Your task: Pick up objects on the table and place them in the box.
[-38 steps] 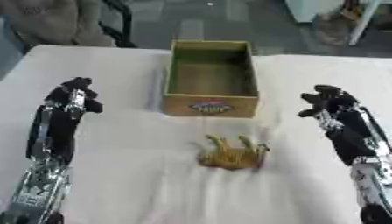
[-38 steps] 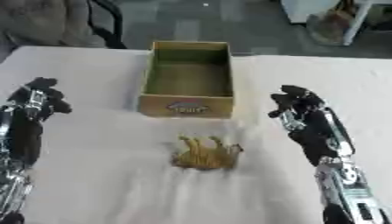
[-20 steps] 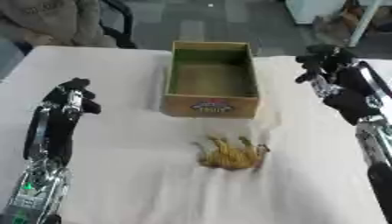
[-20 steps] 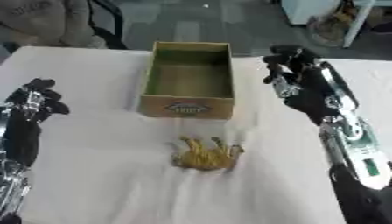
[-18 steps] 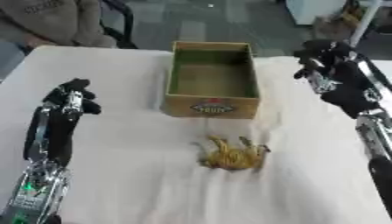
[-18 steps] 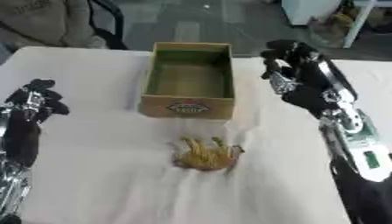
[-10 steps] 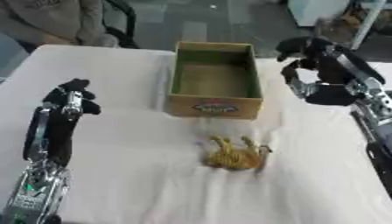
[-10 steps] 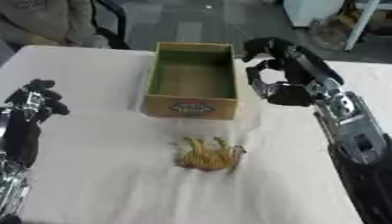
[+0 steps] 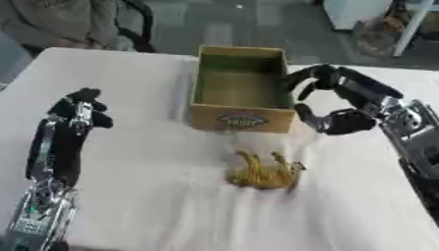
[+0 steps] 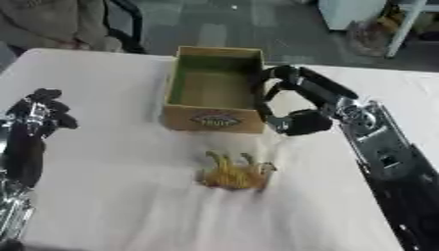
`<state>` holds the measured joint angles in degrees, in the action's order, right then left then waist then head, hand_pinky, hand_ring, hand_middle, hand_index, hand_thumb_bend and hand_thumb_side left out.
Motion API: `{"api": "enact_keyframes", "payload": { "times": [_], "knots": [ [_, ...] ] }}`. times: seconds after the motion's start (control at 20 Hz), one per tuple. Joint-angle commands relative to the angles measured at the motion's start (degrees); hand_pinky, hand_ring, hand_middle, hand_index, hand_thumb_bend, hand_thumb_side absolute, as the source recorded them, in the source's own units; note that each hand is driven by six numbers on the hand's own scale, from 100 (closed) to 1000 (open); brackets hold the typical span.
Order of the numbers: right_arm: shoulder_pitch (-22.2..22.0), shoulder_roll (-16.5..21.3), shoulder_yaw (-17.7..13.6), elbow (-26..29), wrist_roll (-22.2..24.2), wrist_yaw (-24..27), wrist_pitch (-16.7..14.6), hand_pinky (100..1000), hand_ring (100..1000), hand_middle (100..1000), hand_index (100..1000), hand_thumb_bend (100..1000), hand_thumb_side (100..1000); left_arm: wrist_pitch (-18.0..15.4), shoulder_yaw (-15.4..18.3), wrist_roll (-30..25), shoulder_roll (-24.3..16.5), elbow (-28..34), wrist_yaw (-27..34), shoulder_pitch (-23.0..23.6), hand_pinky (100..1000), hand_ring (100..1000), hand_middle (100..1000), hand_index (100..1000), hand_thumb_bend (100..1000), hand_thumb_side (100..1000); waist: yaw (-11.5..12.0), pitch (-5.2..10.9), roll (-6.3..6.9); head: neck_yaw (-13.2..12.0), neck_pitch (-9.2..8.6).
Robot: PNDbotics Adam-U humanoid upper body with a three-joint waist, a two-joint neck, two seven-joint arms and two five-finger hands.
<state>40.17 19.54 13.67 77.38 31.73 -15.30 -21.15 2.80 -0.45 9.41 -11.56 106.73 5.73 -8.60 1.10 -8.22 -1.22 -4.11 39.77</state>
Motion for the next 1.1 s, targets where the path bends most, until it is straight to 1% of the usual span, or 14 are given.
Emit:
{"api": "enact_keyframes", "payload": {
  "times": [0.05, 0.25, 0.5, 0.55, 0.9, 1.1],
  "knots": [
    [1.17, 0.01, 0.45, -0.6, 0.79, -3.47, -1.16, 669, 921, 710, 865, 163, 220, -0.08, 0.03, -0.11, -0.55, 0.57, 0.1, -0.35, 541, 480, 494, 698, 170, 598, 0.11, 0.91, -0.01, 0.07, 0.56],
    [1.07, -0.67, 1.34, -1.32, 1.55, -6.79, -2.76, 679, 923, 725, 873, 263, 219, -0.06, 0.01, -0.12, -0.55, 0.54, 0.11, -0.32, 541, 480, 494, 698, 170, 599, 0.14, 0.92, -0.01, 0.08, 0.77],
    [0.86, -1.35, 1.77, -1.89, 1.46, -11.16, -4.3, 687, 915, 732, 873, 369, 289, -0.03, 0.0, -0.13, -0.53, 0.49, 0.09, -0.28, 541, 480, 494, 697, 172, 600, 0.2, 0.87, 0.02, -0.02, 1.13],
    [0.79, -1.49, 1.82, -1.94, 1.17, -12.25, -4.55, 687, 915, 732, 873, 369, 289, -0.03, 0.0, -0.13, -0.53, 0.49, 0.09, -0.28, 541, 480, 494, 697, 172, 600, 0.2, 0.85, 0.03, -0.04, 1.2],
    [0.54, -2.66, 2.39, -2.55, -1.27, -18.37, -5.78, 693, 905, 731, 873, 448, 345, 0.0, -0.05, -0.16, -0.52, 0.45, 0.07, -0.32, 541, 479, 494, 697, 173, 601, 0.32, 0.81, 0.08, -0.04, 1.45],
    [0.32, -3.13, 2.84, -2.67, -2.46, -21.4, -6.31, 698, 900, 728, 871, 448, 365, 0.01, -0.08, -0.2, -0.51, 0.41, 0.07, -0.34, 541, 479, 494, 697, 173, 601, 0.39, 0.81, 0.05, -0.07, 1.56]
  ]
}}
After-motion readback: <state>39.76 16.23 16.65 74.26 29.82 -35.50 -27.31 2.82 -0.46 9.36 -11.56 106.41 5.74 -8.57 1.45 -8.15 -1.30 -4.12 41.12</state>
